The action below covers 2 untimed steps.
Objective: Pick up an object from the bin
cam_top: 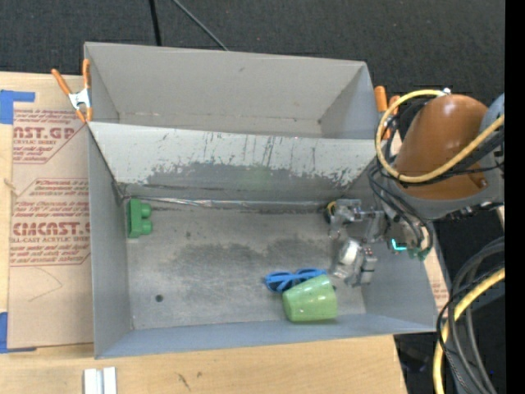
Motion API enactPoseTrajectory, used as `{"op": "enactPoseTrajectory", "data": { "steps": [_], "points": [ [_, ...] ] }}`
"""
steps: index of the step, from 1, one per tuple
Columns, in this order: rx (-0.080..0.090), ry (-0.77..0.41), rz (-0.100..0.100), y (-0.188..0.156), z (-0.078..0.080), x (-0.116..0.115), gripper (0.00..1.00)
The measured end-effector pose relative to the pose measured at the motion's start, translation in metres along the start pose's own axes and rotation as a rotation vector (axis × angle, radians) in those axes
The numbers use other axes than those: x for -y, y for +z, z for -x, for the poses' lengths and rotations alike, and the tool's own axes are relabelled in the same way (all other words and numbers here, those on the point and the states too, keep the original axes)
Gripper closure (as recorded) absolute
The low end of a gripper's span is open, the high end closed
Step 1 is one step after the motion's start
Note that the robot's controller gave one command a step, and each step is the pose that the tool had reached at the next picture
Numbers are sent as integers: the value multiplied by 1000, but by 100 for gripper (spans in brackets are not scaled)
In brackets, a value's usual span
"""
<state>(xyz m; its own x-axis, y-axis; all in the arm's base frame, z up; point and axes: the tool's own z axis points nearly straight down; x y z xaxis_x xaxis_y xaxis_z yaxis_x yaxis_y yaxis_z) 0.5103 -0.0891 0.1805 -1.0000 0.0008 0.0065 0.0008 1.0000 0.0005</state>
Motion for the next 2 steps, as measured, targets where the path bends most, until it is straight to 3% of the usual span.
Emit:
{"op": "enactPoseTrajectory", "data": {
  "steps": [1,2],
  "points": [
    [7,-553,-2,112,51,40,0],
    [9,-552,-2,112,52,39,0]
  ]
}}
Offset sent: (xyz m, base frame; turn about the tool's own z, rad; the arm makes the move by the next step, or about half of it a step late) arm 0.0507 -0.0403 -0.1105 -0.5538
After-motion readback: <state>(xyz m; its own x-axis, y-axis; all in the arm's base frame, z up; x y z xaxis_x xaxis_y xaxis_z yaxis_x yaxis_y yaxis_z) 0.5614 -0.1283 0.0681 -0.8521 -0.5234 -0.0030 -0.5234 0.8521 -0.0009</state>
